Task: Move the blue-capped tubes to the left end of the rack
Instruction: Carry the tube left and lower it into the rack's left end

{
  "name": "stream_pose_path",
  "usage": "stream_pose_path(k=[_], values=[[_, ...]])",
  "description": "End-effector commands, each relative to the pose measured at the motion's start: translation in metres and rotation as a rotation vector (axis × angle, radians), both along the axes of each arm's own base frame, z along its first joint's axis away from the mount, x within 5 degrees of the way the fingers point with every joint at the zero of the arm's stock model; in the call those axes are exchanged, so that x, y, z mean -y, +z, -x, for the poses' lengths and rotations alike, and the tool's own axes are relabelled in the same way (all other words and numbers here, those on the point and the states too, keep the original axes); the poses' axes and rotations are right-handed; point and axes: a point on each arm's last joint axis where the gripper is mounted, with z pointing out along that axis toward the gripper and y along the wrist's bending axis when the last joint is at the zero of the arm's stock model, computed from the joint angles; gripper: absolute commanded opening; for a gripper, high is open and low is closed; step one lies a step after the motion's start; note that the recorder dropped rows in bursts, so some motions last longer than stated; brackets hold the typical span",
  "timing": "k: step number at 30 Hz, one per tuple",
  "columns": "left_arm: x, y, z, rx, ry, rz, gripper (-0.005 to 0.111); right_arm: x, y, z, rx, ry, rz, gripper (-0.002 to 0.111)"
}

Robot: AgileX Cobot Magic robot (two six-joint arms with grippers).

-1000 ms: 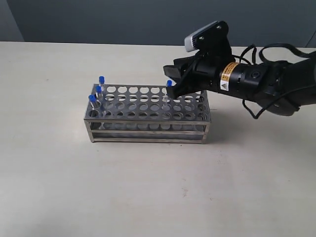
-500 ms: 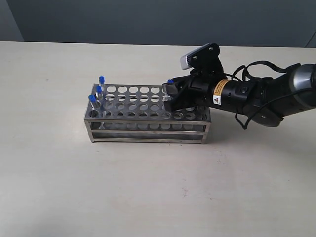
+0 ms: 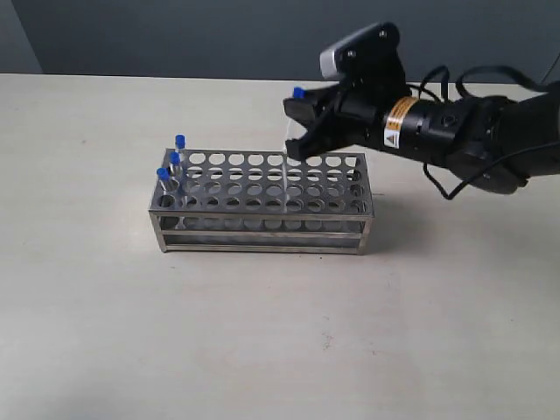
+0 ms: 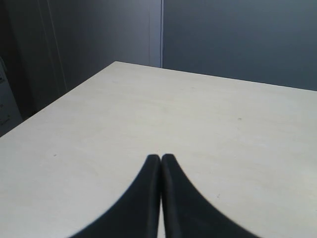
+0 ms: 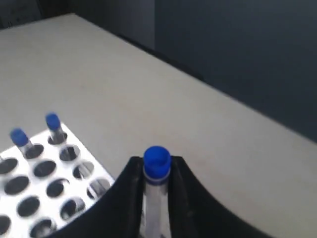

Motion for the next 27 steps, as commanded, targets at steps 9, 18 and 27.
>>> stream_pose_path(k=[9,18,27], values=[[0.0,0.001,0.0,0.006,0.002,-0.002,0.001,-0.086,0.039,0.051,0.11,0.291,-0.031,-0.001],[0.0,0.001,0.0,0.006,0.002,-0.002,0.001,-0.116,0.005,0.061,0.051,0.354,0.022,-0.001],[0.0,0.001,0.0,0.006,0.002,-0.002,0.001,-0.123,-0.018,0.053,0.013,0.342,0.067,-0.001]])
